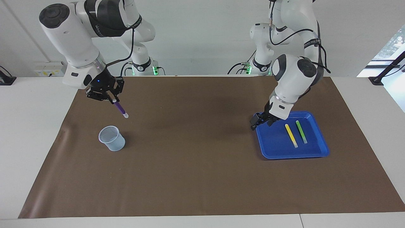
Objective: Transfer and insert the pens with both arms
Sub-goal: 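Insert the purple pen into the white cup with the right gripper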
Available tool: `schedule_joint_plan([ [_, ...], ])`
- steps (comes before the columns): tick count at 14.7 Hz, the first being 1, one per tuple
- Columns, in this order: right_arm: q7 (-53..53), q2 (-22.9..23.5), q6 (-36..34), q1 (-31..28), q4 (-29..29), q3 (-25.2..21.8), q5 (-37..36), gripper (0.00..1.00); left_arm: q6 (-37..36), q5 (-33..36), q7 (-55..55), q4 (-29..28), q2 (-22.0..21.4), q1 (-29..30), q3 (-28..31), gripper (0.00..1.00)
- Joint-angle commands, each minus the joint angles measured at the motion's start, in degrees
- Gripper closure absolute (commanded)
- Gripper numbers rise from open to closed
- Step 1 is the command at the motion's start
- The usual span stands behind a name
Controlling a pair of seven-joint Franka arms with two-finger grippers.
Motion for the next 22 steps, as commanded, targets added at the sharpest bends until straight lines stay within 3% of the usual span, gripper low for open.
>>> schedule_joint_plan([
  [1, -5.92, -0.96, 7.12, -0.66, -5.28, 0.25, -5.84, 1.0, 4.48, 2.19, 9.19, -5.46, -1.65, 4.7, -0.57, 0.0],
  [3, -7.17, -1.4, 11.18, -1.54, -8.71, 0.17, -6.74, 1.0, 4.66, 4.45, 14.91, -5.64, -0.26, 7.96, -0.49, 0.0],
  [5, -9.08, -1.84, 13.81, -2.85, -12.31, 0.17, -7.7, 1.0, 7.63, 11.47, 15.8, -5.72, 1.15, 9.9, -0.57, 0.0],
  [8, -10.95, -3.77, 20.31, -4.26, -18.55, 0.17, -7.8, 1.0, 9.49, 12.12, 16.42, -5.73, 3.53, 10.52, -0.57, 0.0],
  [11, -10.6, -4.04, 22.52, -4.35, -21.2, 0.25, -7.8, 1.0, 9.67, 12.21, 16.51, -6.69, 4.67, 10.52, -0.57, 0.0],
  [12, -10.59, -4.04, 23.13, -4.7, -22.08, 0.25, -7.8, 1.0, 9.85, 12.21, 16.51, -7.04, 4.76, 10.61, -0.57, 0.02],
  [15, -10.42, -4.13, 24.01, -5.66, -24.19, 0.25, -7.71, 1.0, 10.11, 12.21, 16.42, -8.97, 4.41, 11.75, -0.57, 0.28],
  [16, -10.5, -4.13, 25.24, -5.84, -24.63, 0.25, -7.71, 0.94, 10.2, 12.21, 16.33, -9.33, 4.33, 11.84, -0.57, 0.34],
  [17, -10.51, -4.13, 25.42, -5.84, -24.64, 0.25, -7.71, 0.75, 10.11, 12.21, 16.33, -9.42, 4.24, 12.19, -0.57, 0.42],
  [18, -10.51, -4.13, 25.43, -5.84, -24.64, 0.25, -7.71, 0.5, 10.11, 12.21, 16.16, -9.68, 4.15, 12.8, -0.66, 0.49],
  [19, -10.59, -4.13, 25.51, -5.84, -24.55, 0.25, -7.71, 0.37, 10.11, 12.21, 16.07, -9.94, 4.06, 12.89, -0.57, 0.6],
  [20, -10.59, -3.95, 25.51, -5.84, -24.29, 0.25, -7.71, 0.32, 10.11, 12.21, 15.9, -9.94, 4.15, 12.9, -0.57, 0.79],
  [21, -10.68, -3.86, 25.51, -5.76, -24.02, 0.25, -7.36, 0.21, 10.11, 12.21, 15.72, -9.94, 4.15, 12.9, -0.57, 0.99],
  [22, -10.68, -3.77, 24.99, -5.84, -23.76, 0.34, -6.84, 0.2, 10.11, 12.21, 15.63, -9.86, 4.15, 12.9, -0.57, 1.0],
])
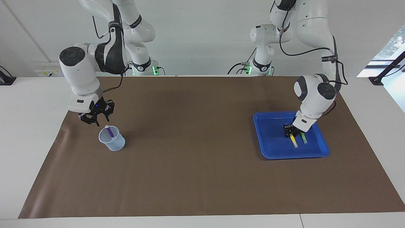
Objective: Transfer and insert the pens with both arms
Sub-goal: 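Insert the purple pen into the white cup with the right gripper, then lift the yellow pen with the left gripper while the right gripper withdraws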
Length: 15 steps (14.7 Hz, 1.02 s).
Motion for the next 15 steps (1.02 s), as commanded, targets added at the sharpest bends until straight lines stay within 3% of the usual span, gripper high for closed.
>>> schedule_joint_plan([
  [1, -0.74, -1.01, 0.06, -0.87, -0.19, 0.71, 0.24, 0.16, 1.3, 1.27, -0.33, -1.56, -0.86, 0.69, -0.32, 1.0],
  [3, -0.65, -0.57, -3.53, -0.87, 2.79, 0.71, 8.27, 0.0, 0.34, 1.18, -0.6, -0.95, -1.04, 0.68, -0.4, 1.0],
  [6, 0.22, -0.39, -9.6, -0.88, 6.31, 0.62, 17.62, 0.0, -3.78, 1.18, -4.19, 1.06, -2.44, -0.1, -0.49, 1.0],
  [9, 9.59, -0.92, -14.7, -0.17, 8.78, 0.88, 25.35, 0.0, -14.4, 1.01, -9.1, 8.44, -2.71, -1.95, -0.67, 1.0],
  [12, 22.76, -1.36, -15.24, 0.53, 8.52, 1.59, 38.43, 0.0, -21.88, -0.65, -15.86, 14.42, -2.71, -4.4, -0.84, 1.0],
  [15, 32.81, -2.06, -14.81, 0.62, 7.21, 2.55, 48.63, 0.0, -24.63, -4.43, -26.05, 18.47, -2.62, -8.44, -0.84, 1.0],
])
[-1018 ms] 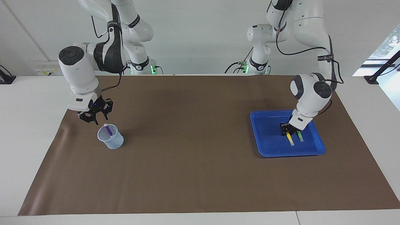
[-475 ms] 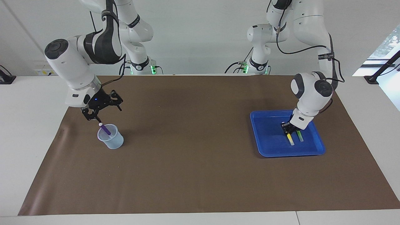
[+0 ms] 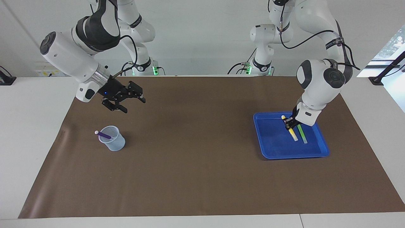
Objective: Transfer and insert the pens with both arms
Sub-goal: 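Lift the yellow pen with the left gripper while the right gripper withdraws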
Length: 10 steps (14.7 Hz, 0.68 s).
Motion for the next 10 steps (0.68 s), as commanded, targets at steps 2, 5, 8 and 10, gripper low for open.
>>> schedule_joint_plan([
  [2, 11.17, -2.26, 0.57, 0.89, -3.57, 0.62, 13.92, 0.0, -2.73, -3.8, -16.15, 4.7, 0.63, -6.92, 0.42, 1.0],
  [5, 14.9, -3.76, 7.23, 3.25, -8.12, 0.62, 20.0, 0.0, -1.68, -6.27, -32.32, 5.67, 0.81, -13.95, 0.42, 1.0],
  [8, 14.2, -5.78, 13.66, 5.1, -14.99, 0.62, 31.18, 0.0, 0.07, -10.12, -46.31, 7.95, 1.24, -18.88, 0.42, 1.0],
  [10, 13.85, -5.7, 13.67, 5.73, -16.05, 0.62, 31.89, 0.0, 3.06, -11.63, -54.31, 8.57, 1.42, -22.04, 0.42, 1.0],
])
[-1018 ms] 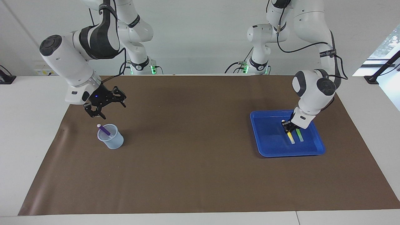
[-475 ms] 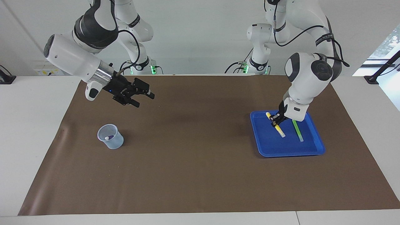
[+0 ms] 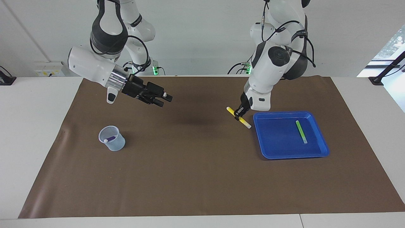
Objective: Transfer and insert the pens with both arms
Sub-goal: 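Grasp the yellow pen's free end with the right gripper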
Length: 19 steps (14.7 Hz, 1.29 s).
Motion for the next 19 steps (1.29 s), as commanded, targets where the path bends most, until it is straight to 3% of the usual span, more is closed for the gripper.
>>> schedule_joint_plan([
  [1, -1.69, -2.33, 1.42, 0.4, -5.17, 0.04, 4.03, 0.0, 4.09, -1.81, -11.25, 1.74, 1.19, -4.64, 0.89, 1.0],
  [3, -3.03, -2.42, 3.87, 1.88, -7.73, 0.04, 9.04, 0.0, 8.3, -1.81, -19.94, 1.48, 1.54, -7.72, 0.89, 1.0],
  [5, -2.93, -2.42, 5.03, 2.94, -7.82, 0.04, 9.59, 0.01, 10.86, -1.81, -28.22, 1.74, 2.07, -9.83, 0.8, 1.0],
  [6, -3.2, -2.42, 5.29, 3.29, -7.82, 0.04, 9.58, 0.18, 12.53, -2.16, -30.86, 1.83, 2.16, -10.62, 0.8, 1.0],
  [11, -3.72, -1.89, 6.17, 4.18, -7.91, 0.04, 9.58, 0.34, 17.02, -5.58, -37.65, 2.09, 2.33, -12.92, 0.8, 1.0],
  [13, -3.73, -2.06, 6.08, 4.18, -8.35, 0.04, 9.58, 0.36, 17.38, -5.85, -38.45, 2.09, 2.42, -13.18, 0.8, 1.0],
  [16, -3.55, -2.15, 5.91, 4.18, -8.44, 0.04, 9.58, 0.52, 18.43, -5.94, -38.97, 2.18, 2.51, -13.88, 0.8, 1.0],
  [19, -3.37, -2.07, 5.91, 4.35, -8.44, 0.04, 9.67, 0.59, 21.24, -5.94, -40.03, 2.09, 2.77, -14.15, 0.8, 1.0],
])
